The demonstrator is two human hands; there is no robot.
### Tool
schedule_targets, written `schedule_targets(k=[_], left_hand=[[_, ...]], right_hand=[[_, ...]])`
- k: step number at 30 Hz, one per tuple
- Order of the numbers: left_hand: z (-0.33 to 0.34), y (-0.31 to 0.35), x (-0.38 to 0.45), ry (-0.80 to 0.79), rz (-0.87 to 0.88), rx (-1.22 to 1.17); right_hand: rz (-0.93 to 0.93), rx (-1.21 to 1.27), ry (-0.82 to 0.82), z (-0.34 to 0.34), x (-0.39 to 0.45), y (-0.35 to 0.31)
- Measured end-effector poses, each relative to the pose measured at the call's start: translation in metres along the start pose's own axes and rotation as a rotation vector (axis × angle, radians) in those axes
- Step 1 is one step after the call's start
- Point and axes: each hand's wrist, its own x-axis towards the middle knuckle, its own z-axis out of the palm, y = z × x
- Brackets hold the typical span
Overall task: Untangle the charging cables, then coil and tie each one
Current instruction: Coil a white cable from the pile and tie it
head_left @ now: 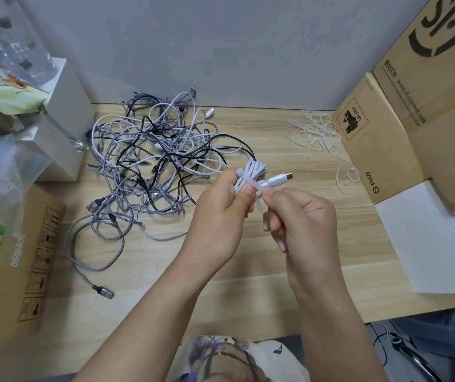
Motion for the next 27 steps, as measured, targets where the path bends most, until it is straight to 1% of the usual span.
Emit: schedule_targets(k=[4, 11, 17, 21, 27], left_hand=[[0.0013, -0.0002, -0.0012, 0.017, 0.022, 0.012], [0.0022, 0.0048, -0.0037, 0.066, 0.04, 0.112], [0.0021, 0.0032, -0.0035, 0.105, 0.043, 0.203], [0.0013, 0.0038, -0.0045, 0.13, 0.078, 0.254], [-0.0005, 0.0035, -0.0061, 0.078, 0.125, 0.312]], right_hand=[[0.008, 0.002, 0.0, 0.0001, 0.0018, 0.0015], [0.0, 0.0, 0.015, 0.0032, 0.0026, 0.0031], [-0.011, 0.018, -0.005, 0.0071, 0.0015, 0.0028], [-0.026, 0.053, -0.026, 0.0093, -0.0015, 0.0031], [0.026, 0.098, 0.003, 0.0053, 0.0, 0.0046]])
